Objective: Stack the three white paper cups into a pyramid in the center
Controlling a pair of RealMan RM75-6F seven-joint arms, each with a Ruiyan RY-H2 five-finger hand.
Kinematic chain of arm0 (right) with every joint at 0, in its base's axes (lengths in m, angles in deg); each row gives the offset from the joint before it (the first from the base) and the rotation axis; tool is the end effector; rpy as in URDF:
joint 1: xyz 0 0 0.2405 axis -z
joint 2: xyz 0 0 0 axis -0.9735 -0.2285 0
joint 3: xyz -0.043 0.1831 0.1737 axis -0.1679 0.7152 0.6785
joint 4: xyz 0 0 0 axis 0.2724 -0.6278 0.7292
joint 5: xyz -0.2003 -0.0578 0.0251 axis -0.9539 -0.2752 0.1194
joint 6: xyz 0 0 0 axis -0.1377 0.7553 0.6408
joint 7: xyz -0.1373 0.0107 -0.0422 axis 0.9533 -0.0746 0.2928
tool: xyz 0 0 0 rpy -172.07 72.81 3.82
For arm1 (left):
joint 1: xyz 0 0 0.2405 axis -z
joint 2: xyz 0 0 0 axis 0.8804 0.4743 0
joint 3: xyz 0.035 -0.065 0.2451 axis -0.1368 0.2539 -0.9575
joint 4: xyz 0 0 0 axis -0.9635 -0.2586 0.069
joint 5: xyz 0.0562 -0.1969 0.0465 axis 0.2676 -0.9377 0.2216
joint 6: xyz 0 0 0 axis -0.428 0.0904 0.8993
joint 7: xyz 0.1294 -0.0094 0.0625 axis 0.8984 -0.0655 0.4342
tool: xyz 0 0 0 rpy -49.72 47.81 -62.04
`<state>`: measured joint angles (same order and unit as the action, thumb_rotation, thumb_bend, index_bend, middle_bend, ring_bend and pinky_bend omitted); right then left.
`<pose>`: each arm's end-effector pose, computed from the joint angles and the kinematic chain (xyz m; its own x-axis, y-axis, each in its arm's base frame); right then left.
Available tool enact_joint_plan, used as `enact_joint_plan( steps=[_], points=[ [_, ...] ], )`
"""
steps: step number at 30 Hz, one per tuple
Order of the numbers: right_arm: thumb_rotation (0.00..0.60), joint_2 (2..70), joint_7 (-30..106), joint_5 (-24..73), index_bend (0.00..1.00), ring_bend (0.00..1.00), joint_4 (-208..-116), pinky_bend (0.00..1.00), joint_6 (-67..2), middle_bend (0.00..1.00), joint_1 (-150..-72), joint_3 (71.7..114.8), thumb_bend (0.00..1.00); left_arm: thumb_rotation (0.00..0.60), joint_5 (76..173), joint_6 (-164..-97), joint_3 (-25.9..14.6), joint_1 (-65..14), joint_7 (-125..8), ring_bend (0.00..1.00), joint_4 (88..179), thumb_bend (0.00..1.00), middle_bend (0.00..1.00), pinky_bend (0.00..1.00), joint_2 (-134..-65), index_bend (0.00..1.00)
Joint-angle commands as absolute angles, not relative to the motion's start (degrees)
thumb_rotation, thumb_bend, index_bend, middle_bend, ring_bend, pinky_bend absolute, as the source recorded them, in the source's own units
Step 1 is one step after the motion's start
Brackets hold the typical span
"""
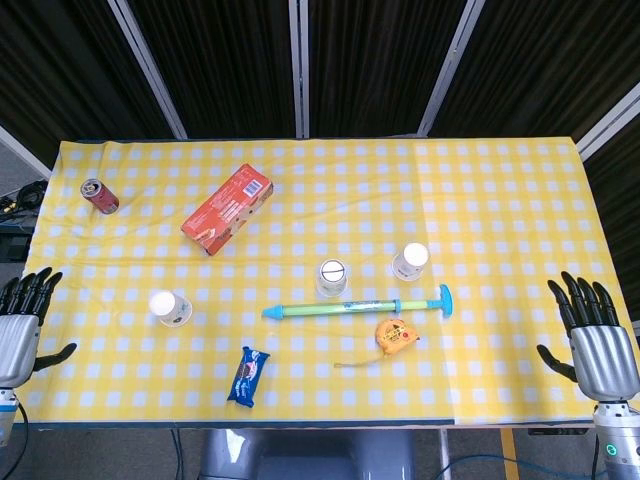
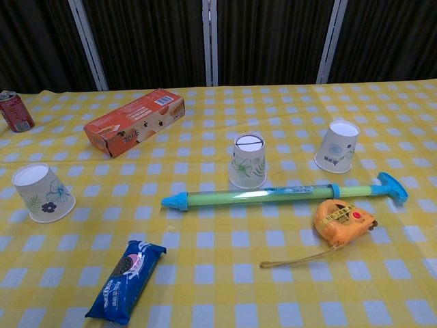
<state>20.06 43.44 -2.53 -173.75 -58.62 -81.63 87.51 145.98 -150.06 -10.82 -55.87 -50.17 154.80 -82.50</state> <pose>-0.3103 -0.1869 0.1620 0.4932 0.1195 0.8617 -0.8624 -0.0625 0.5023 -0.3083 0.1860 0.1469 0.4742 0.0289 0.8800 0.8798 0.0225 -0.4748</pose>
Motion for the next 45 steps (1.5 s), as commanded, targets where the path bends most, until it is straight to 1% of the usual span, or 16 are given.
enact_joint_plan(
  steps=[1, 10, 22, 25, 27, 30, 33, 36, 38, 40, 42, 45],
  points=[
    [0.600, 20.1, 43.4, -2.6, 0.00, 0.00, -173.8, 0.00, -58.8, 0.00, -81.6, 87.6, 0.08, 0.600, 146.1, -150.1, -10.8, -55.9, -50.2, 0.00, 154.8, 0.08, 0.00, 0.00, -82.5, 0.00],
    [0.600, 20.2, 42.4, -3.7, 0.00, 0.00, -173.4, 0.00, -59.8, 0.00, -81.5, 87.5, 0.08, 0.600, 146.5, -150.9, -10.8, -56.0, -50.4, 0.00, 154.7, 0.08, 0.00, 0.00, -82.7, 0.00],
    [0.600, 20.1, 40.8, -3.6, 0.01, 0.00, -173.0, 0.00, -59.9, 0.00, -81.5, 87.7, 0.08, 0.600, 146.6, -149.3, -10.4, -54.7, -50.5, 0.00, 155.2, 0.08, 0.00, 0.00, -83.1, 0.00],
    [0.600, 20.0, 40.5, -3.6, 0.01, 0.00, -173.0, 0.00, -59.8, 0.00, -81.5, 87.6, 0.08, 0.600, 146.3, -148.1, -10.1, -53.9, -50.9, 0.00, 155.8, 0.11, 0.00, 0.00, -83.2, 0.01],
    [0.600, 20.0, 40.4, -3.6, 0.01, 0.00, -173.0, 0.00, -59.8, 0.00, -81.5, 87.6, 0.08, 0.600, 146.1, -147.5, -10.0, -53.5, -50.9, 0.00, 156.0, 0.12, 0.00, 0.00, -83.2, 0.04],
    [0.600, 19.9, 40.1, -3.6, 0.01, 0.00, -173.1, 0.00, -59.8, 0.00, -81.6, 87.6, 0.08, 0.600, 145.3, -145.1, -9.5, -51.9, -49.8, 0.00, 156.8, 0.12, 0.00, 0.00, -83.2, 0.12],
    [0.600, 19.8, 39.8, -3.6, 0.01, 0.00, -173.1, 0.00, -59.8, 0.00, -81.6, 87.7, 0.08, 0.600, 144.2, -142.8, -8.8, -50.3, -48.4, 0.00, 157.5, 0.12, 0.00, 0.00, -83.2, 0.17],
    [0.600, 19.8, 39.5, -3.4, 0.01, 0.00, -173.1, 0.00, -59.6, 0.00, -81.6, 87.7, 0.08, 0.600, 142.5, -140.0, -8.1, -48.5, -46.6, 0.00, 158.1, 0.13, 0.00, 0.00, -83.4, 0.19],
    [0.600, 19.7, 39.1, -3.3, 0.01, 0.00, -173.1, 0.00, -59.4, 0.00, -81.6, 87.7, 0.08, 0.600, 140.8, -137.3, -7.5, -46.7, -44.9, 0.00, 158.5, 0.18, 0.00, 0.00, -83.8, 0.21],
    [0.600, 19.6, 38.9, -3.3, 0.02, 0.00, -173.1, 0.00, -59.4, 0.00, -81.7, 87.8, 0.08, 0.600, 139.2, -134.8, -7.1, -45.2, -43.5, 0.00, 158.5, 0.20, 0.00, 0.00, -84.4, 0.22],
    [0.600, 19.5, 38.8, -3.3, 0.02, 0.00, -173.2, 0.00, -59.5, 0.00, -81.6, 87.7, 0.08, 0.600, 136.2, -131.7, -6.5, -43.2, -41.3, 0.00, 158.6, 0.20, 0.00, 0.00, -85.3, 0.23],
    [0.600, 19.4, 38.6, -3.3, 0.02, 0.00, -173.3, 0.00, -59.5, 0.00, -81.6, 87.7, 0.08, 0.600, 133.2, -129.0, -6.1, -41.3, -38.9, 0.00, 158.3, 0.20, 0.00, 0.00, -86.6, 0.23]
  ],
)
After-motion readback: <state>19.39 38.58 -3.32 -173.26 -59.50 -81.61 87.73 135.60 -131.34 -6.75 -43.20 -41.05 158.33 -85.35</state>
